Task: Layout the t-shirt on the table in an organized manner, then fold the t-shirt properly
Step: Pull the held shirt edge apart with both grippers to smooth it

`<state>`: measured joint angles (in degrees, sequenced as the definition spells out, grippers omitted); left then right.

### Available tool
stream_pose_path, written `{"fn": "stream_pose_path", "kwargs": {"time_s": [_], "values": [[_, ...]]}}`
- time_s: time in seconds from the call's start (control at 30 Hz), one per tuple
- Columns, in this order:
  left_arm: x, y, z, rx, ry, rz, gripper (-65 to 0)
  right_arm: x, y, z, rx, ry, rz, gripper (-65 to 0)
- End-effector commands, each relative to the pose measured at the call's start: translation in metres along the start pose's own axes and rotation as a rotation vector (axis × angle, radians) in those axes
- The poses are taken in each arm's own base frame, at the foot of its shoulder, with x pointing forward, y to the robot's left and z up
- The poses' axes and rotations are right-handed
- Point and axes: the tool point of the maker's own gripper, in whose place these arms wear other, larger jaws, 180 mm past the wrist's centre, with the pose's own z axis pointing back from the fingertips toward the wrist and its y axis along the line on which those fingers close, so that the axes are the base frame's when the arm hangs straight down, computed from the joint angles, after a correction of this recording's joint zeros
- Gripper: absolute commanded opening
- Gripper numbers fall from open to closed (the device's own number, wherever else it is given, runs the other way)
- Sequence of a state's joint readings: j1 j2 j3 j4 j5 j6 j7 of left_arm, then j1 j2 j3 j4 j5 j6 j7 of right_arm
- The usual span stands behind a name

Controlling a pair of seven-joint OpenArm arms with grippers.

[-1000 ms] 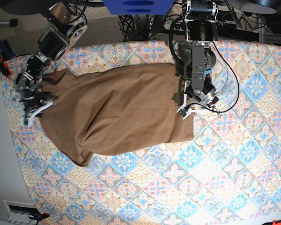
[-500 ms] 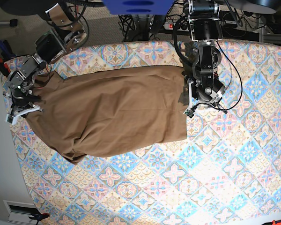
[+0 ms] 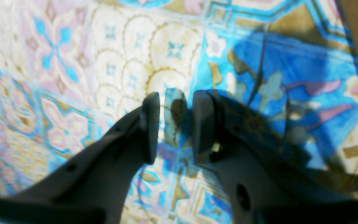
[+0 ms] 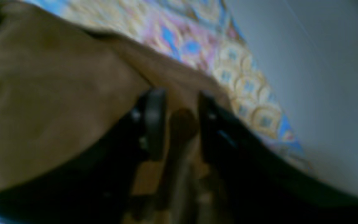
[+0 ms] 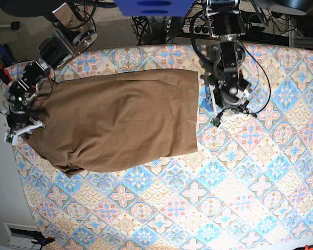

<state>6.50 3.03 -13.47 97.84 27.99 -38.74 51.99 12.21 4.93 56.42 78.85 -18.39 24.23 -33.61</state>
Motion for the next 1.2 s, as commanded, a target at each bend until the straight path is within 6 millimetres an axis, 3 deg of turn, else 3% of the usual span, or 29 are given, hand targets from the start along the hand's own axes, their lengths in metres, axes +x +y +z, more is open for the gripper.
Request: {"fn": "stream_pose_path", "kwargs": {"time_s": [0.0, 0.07, 0.2, 0.27, 0.47, 0.63, 0.77, 0.97, 1.17], "values": [[-0.010, -0.001, 0.007, 0.005, 0.055, -0.011, -46.5, 0.019, -0.016, 0.006, -0.038, -0.058, 0.015, -41.2], [0.009, 0.009, 0.025, 0.053, -0.014, 0.010, -46.5, 0.027, -0.023, 0.016, -0.059, -0.109, 0.043, -39.7], [0.031, 0.014, 0.056, 0.109, -0.116, 0.042, -46.4, 0.072, -0.033, 0.039, -0.102, -0.283, 0.089, -39.7], [0.038, 0.003, 0.067, 0.106, -0.153, 0.004, -46.4, 0.081, -0.037, 0.049, -0.119, -0.324, 0.104, -39.7], [0.033, -0.034, 0.069, 0.038, -0.152, -0.101, -46.3, 0.048, -0.042, 0.054, -0.120, -0.248, 0.142, -39.7], [0.031, -0.040, 0.082, 0.031, -0.181, -0.095, -46.3, 0.020, -0.036, 0.056, -0.102, -0.194, 0.143, -39.7], [0.040, -0.049, 0.085, -0.024, -0.235, -0.069, -46.3, 0.016, -0.033, 0.056, -0.098, -0.185, 0.138, -39.7], [0.074, -0.078, 0.099, -0.170, -0.417, -0.017, -46.5, 0.012, -0.028, 0.057, -0.091, -0.181, 0.128, -39.7], [0.061, -0.079, 0.095, -0.175, -0.386, -0.007, -46.3, 0.010, -0.028, 0.056, -0.091, -0.172, 0.129, -39.7]]}}
